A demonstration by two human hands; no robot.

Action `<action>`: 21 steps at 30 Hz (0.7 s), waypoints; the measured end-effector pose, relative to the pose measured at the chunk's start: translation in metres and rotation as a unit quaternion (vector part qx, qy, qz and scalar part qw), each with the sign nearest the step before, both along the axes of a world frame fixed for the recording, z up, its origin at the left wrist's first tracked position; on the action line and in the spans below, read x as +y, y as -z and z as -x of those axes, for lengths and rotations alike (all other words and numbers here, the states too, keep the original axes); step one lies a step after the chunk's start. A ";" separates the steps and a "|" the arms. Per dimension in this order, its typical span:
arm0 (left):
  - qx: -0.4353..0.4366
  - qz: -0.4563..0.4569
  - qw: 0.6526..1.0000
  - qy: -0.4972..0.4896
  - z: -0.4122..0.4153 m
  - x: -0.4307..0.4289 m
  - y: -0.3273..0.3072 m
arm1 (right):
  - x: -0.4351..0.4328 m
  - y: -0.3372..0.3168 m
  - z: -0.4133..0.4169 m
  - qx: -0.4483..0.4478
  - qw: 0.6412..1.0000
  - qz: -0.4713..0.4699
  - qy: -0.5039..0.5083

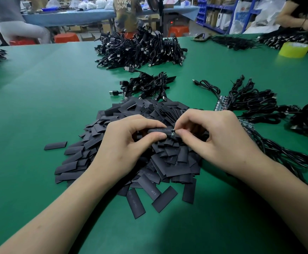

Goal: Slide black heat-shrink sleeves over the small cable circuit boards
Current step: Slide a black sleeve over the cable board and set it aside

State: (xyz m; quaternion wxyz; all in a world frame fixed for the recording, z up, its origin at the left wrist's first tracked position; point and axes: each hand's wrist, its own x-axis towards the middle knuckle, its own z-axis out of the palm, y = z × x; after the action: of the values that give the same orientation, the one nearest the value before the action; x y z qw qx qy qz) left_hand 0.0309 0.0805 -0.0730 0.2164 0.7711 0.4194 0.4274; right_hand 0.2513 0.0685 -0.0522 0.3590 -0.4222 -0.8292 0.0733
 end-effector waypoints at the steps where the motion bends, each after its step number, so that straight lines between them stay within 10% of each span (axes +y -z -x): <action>1: -0.001 0.001 1.000 0.001 0.000 0.000 0.000 | 0.000 0.000 0.000 0.002 1.000 -0.002 -0.002; 21: -0.031 -0.047 0.997 -0.047 -0.003 -0.002 -0.001 | 0.002 0.006 0.002 0.082 0.996 0.017 0.031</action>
State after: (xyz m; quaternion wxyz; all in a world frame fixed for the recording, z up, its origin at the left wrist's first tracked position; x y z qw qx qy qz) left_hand 0.0339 0.0783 -0.0716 0.1724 0.7463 0.4280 0.4797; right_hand 0.2495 0.0701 -0.0580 0.4210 -0.4461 -0.7820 0.1106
